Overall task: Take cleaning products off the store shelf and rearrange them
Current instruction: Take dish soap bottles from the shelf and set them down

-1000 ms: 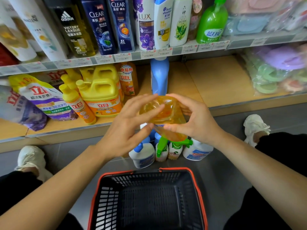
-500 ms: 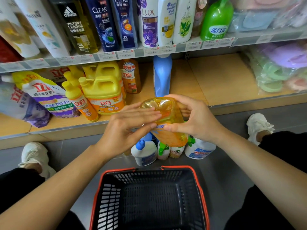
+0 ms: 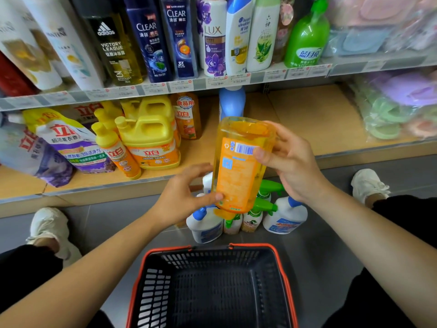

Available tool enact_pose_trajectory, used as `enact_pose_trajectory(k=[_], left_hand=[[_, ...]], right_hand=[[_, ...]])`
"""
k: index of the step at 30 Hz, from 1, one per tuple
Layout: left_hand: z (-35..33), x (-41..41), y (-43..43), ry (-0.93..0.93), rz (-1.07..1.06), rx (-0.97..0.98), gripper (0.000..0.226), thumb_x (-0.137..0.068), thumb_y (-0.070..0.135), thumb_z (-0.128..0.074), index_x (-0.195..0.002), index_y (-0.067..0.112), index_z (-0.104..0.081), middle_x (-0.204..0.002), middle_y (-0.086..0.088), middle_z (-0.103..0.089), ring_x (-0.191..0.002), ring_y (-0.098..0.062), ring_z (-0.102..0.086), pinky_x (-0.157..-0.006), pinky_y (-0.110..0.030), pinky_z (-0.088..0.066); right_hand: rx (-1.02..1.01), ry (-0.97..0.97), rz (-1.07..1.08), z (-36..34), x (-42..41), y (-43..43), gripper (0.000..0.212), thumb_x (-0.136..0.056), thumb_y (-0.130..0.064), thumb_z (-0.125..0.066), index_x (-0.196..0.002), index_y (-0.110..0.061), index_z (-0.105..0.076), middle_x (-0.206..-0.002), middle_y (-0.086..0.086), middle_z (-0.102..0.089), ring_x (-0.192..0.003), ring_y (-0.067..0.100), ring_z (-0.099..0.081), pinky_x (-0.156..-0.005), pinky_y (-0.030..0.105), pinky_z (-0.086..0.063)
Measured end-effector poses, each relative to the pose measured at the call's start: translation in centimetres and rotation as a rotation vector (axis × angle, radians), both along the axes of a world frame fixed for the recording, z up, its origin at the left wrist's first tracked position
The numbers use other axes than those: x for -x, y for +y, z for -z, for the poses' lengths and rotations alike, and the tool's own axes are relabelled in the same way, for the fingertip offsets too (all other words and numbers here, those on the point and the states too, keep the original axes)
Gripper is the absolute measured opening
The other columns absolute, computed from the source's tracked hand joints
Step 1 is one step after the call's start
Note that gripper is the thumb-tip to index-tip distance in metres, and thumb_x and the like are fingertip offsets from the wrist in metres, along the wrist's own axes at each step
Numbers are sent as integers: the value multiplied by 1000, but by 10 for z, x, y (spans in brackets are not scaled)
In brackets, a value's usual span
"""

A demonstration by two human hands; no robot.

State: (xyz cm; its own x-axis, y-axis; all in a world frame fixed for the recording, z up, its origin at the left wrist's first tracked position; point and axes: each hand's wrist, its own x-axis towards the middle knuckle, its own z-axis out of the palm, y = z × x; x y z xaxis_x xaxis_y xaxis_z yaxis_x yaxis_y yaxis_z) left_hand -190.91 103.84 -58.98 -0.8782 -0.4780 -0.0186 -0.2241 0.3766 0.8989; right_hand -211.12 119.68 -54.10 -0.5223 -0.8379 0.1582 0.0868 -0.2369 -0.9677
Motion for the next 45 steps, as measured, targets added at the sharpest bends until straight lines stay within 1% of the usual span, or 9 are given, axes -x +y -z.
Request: enact_pose_trajectory(k=[7,11,18,24,28,31,39,42,45], left_hand=[[25,2,10,-159,82,-363,40,-80,38,-72,-114,18,-68,-104,4,-77,-99,-8,-71,-89,-28,-54],[28,4,14,-74,-21,-548,47,-82,34,-69,-117,3,-61,-106,-14,-75,-101,-23,-73,-88,-34,-60],[19,-4,-1,7,53,-483,41,-74,-5,-79,-112,-1,-65,-91,-11,-75,-78,-16,-69,-72,-23,-57],[8,-6,-4,229,-115,-728,58,-41,37,-102,-86,9,-77,-72,-13,-74,-65,-21,-73,-65,-25,-60],[-9,-1,-12,318,-154,-706,28,-67,44,-79,-75,17,-79,-68,-5,-72,-59,-9,-67,-58,-13,-54],[-22,4,-16,326,-195,-648,31,-84,38,-61,-65,18,-77,-63,0,-68,-57,-5,-60,-56,-12,-48],[-48,4,-44,470,-92,-648,18,-90,13,-59,-98,14,-76,-83,0,-72,-79,-7,-66,-73,-14,-54],[-56,8,-47,488,-100,-601,15,-90,14,-61,-97,13,-74,-83,1,-73,-79,-6,-66,-74,-15,-54],[-53,11,-49,427,-122,-511,15,-88,15,-61,-99,7,-68,-80,3,-74,-76,-6,-67,-73,-16,-53]], right_hand=[[52,-175,59,-2,9,1,47,-89,-9,-68,-134,-8,-55,-116,8,-71,-109,24,-67,-81,34,-57],[33,-231,140,-2,17,3,60,-87,-16,-74,-141,-26,-48,-118,3,-71,-108,23,-69,-78,41,-58],[-134,-410,310,9,36,6,48,-83,-35,-76,-124,-15,-58,-122,12,-70,-108,33,-70,-78,51,-59],[-200,-442,164,23,56,12,40,-95,-15,-62,-134,-10,-56,-123,19,-68,-111,35,-69,-80,46,-60],[-306,-366,163,34,60,22,34,-91,-14,-67,-124,-10,-62,-111,21,-73,-101,35,-73,-79,40,-62],[-484,-328,169,43,51,21,51,-80,-31,-76,-120,-2,-61,-99,30,-73,-89,38,-75,-69,35,-63],[-674,-355,-29,68,28,-8,51,-94,-45,-62,-118,0,-59,-99,25,-75,-92,34,-75,-67,34,-63],[-756,-227,-103,80,12,-28,36,-98,-38,-61,-117,-8,-63,-101,20,-76,-90,27,-76,-76,35,-63],[-789,307,-56,96,3,-50,32,-92,-26,-73,-121,-12,-69,-105,11,-75,-91,18,-73,-86,36,-58]])
